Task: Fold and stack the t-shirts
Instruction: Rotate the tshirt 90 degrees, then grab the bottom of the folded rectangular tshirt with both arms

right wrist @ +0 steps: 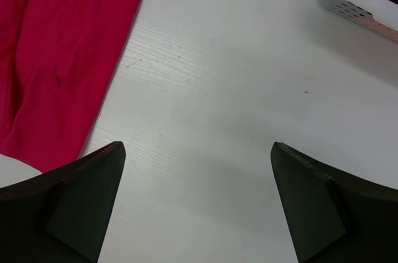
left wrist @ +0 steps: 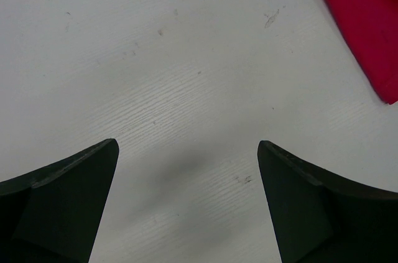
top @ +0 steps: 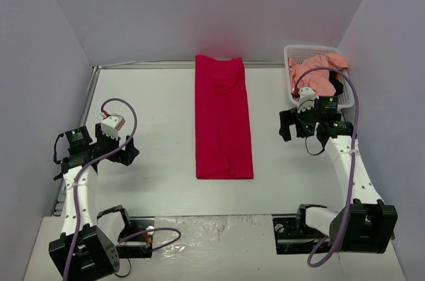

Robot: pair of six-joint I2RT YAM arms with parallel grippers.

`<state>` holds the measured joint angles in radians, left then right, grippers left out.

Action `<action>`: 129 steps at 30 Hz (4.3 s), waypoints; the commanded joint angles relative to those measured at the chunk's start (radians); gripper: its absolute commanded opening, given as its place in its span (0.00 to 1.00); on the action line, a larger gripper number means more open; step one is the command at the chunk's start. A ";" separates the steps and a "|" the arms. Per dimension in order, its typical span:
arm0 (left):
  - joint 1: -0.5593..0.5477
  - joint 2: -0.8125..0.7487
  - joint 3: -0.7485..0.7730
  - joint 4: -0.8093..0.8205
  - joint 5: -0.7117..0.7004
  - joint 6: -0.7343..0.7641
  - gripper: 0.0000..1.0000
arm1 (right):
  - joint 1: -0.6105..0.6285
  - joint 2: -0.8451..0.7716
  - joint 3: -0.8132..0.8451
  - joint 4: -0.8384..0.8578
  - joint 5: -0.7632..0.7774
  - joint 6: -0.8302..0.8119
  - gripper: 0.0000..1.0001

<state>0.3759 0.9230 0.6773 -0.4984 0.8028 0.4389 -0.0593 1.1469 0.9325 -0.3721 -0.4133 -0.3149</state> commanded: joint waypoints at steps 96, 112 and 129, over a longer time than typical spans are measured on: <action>-1.411 0.243 0.007 0.228 -0.637 0.187 0.81 | -0.004 0.204 0.048 -0.019 0.228 0.086 1.00; -1.473 0.411 0.002 0.396 -0.768 0.167 0.59 | -0.008 0.218 0.051 -0.028 0.220 0.079 1.00; -1.407 0.494 0.048 0.362 -0.791 0.153 0.44 | -0.010 0.212 0.051 -0.030 0.211 0.074 1.00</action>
<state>-1.0325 1.4086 0.6792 -0.1265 0.0208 0.6060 -0.0597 1.3579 0.9516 -0.3805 -0.2050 -0.2359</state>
